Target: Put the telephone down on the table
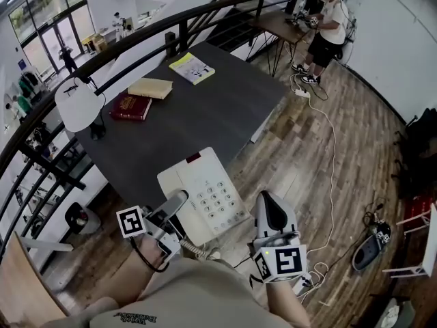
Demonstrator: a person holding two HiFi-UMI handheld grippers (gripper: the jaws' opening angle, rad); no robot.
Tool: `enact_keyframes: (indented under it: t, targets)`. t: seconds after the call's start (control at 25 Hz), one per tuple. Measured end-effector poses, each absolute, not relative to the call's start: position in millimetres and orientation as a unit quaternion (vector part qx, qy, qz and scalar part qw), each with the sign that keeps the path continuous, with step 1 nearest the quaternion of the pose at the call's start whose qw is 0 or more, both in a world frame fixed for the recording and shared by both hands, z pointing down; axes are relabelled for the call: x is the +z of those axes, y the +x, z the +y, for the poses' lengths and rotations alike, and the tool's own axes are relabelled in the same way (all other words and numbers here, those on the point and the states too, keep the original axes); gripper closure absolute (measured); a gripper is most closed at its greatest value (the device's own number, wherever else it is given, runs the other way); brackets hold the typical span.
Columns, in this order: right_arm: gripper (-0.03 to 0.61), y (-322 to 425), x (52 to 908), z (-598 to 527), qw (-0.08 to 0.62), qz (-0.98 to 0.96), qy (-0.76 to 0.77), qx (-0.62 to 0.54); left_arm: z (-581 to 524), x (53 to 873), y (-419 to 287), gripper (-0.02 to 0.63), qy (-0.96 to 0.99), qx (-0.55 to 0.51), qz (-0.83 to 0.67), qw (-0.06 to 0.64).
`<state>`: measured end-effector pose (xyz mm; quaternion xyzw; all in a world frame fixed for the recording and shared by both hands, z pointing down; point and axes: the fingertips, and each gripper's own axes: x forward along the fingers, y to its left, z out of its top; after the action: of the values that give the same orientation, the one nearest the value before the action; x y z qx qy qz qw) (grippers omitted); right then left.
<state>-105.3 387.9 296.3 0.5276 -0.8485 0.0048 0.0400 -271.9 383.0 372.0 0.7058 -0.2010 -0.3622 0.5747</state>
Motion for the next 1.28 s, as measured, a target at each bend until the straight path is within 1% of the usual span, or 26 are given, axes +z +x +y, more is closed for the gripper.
enact_keyframes:
  t: [0.52, 0.76, 1.0, 1.28]
  targets:
    - [0.577, -26.3, 297.6, 383.4, 0.039, -0.851, 0.524, -0.018, 369.5, 367.5, -204.9, 0.179, 0.708, -0.379, -0.208, 0.558]
    - [0.577, 8.3, 295.7, 366.1, 0.031, -0.844, 0.535, -0.015, 343.4, 365.9, -171.2, 0.179, 0.707, -0.376, -0.202, 0.565]
    - [0.577, 21.0, 309.1, 358.8, 0.028, -0.836, 0.548, -0.012, 329.8, 371.1, -159.9, 0.179, 0.718, -0.372, -0.190, 0.557]
    - [0.577, 28.0, 333.9, 315.1, 0.033, -0.830, 0.557, -0.010, 279.7, 389.1, -154.2, 0.179, 0.723, -0.367, -0.183, 0.555]
